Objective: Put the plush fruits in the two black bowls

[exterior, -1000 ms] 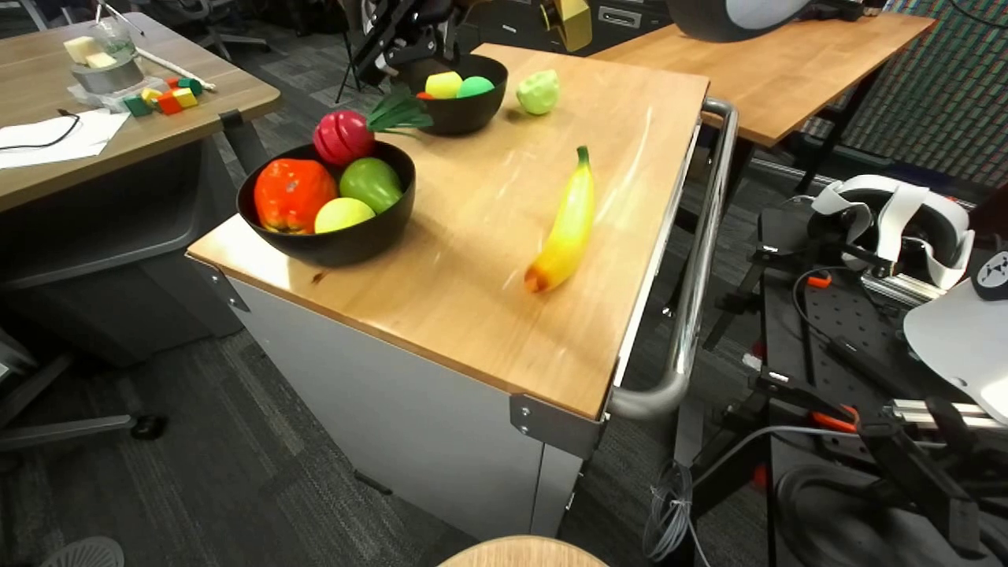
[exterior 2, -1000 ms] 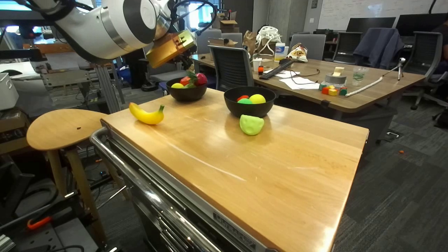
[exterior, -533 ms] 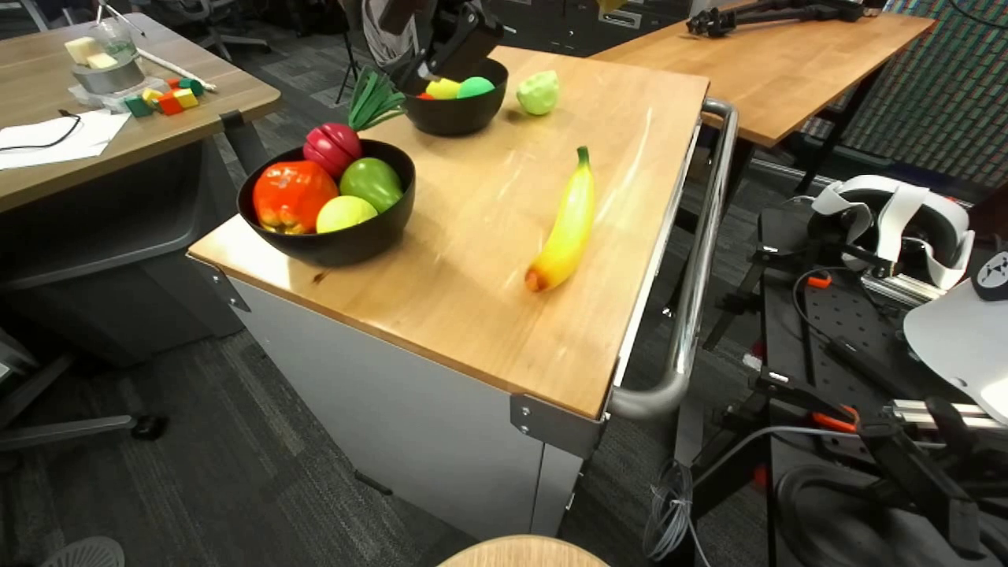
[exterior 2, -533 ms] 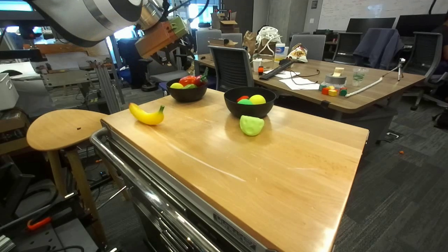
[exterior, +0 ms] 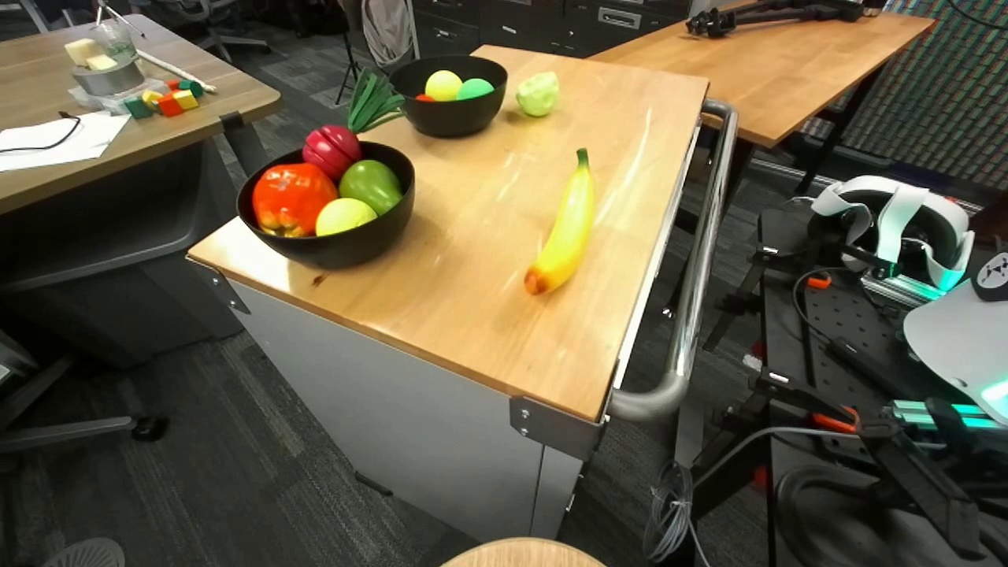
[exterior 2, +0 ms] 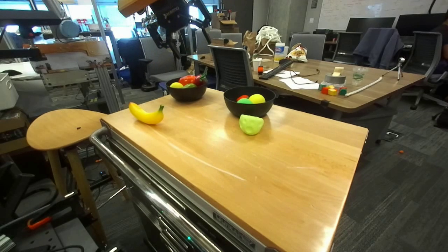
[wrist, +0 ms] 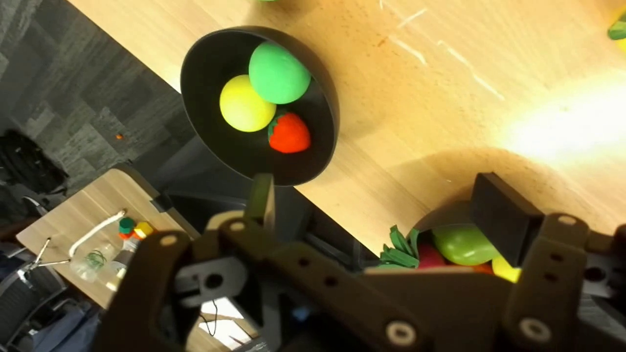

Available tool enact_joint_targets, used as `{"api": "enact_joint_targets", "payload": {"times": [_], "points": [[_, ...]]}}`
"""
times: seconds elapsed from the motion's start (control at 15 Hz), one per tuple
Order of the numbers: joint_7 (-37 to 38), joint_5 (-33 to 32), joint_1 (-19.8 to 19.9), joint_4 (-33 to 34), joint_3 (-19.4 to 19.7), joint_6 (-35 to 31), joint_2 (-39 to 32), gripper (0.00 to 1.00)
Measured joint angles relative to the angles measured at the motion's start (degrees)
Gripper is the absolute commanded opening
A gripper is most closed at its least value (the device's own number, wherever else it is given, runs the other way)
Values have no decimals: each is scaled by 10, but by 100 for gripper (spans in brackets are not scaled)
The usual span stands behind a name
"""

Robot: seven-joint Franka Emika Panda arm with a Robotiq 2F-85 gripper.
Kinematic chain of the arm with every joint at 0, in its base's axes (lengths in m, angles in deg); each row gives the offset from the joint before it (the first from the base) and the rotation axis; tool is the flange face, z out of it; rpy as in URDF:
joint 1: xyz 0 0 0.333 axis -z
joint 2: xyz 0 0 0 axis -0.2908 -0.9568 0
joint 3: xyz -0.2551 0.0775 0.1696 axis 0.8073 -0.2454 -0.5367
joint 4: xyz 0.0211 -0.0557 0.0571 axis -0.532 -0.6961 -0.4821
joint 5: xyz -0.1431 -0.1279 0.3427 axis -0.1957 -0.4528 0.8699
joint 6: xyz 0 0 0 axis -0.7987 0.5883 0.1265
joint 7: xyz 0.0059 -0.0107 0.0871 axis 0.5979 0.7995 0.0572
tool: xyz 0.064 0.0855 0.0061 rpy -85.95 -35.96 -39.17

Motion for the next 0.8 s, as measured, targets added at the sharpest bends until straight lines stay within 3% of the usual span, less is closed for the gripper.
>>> {"api": "enact_joint_targets", "payload": {"times": [0.27,0.53,0.73,0.8], "points": [[32,16,1,1,-1,0,-3,100],[78,117,-11,-2,-6,28,-3,100],[120,212,-42,-16,-23,62,8,100],[122,217,-49,-18,-27,65,10,100]]}}
